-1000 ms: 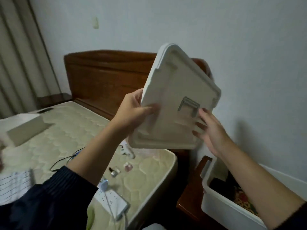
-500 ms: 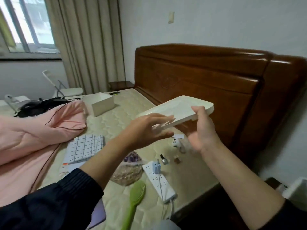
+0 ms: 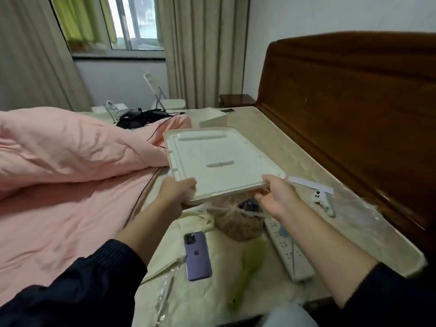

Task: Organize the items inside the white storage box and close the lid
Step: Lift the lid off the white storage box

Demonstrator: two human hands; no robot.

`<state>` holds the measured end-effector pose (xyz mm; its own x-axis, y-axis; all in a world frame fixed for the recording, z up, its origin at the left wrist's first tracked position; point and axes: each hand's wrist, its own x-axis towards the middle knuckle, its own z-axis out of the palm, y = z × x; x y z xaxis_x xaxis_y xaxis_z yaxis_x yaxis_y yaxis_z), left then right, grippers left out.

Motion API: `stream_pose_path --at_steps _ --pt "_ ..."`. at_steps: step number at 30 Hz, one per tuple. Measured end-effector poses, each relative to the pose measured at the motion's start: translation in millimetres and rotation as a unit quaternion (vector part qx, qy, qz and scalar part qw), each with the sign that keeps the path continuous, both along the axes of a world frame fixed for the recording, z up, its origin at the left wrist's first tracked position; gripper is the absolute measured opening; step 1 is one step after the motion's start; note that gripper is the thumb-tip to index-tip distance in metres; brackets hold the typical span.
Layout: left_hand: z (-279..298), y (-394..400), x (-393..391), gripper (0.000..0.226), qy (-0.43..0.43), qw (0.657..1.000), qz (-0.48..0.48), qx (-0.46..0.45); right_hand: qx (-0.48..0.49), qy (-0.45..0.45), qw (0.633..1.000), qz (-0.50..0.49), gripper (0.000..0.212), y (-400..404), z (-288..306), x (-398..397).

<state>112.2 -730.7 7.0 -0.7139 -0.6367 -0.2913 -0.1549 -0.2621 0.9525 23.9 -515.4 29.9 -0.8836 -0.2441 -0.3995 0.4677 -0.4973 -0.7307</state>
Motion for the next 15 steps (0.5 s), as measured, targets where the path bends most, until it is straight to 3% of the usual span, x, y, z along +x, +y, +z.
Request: stream_pose_path --at_steps 5,8,12,15 --pt "-64 -43 30 0.028 -0.054 0.993 0.011 -0.103 0.149 -0.033 0.985 0.086 0.05 -21 -56 6" --pt "-105 -60 42 0.042 -0.099 0.99 0.006 -0.099 0.153 -0.055 0.979 0.125 0.05 -27 -86 13" --pt "-150 -75 60 0.051 -0.169 0.98 0.014 -0.103 0.131 -0.117 0.97 0.166 0.028 -38 -124 27" --pt "-171 -84 71 0.042 -0.197 0.976 0.036 -0.087 0.107 -0.155 0.968 0.166 0.02 -47 -143 38"
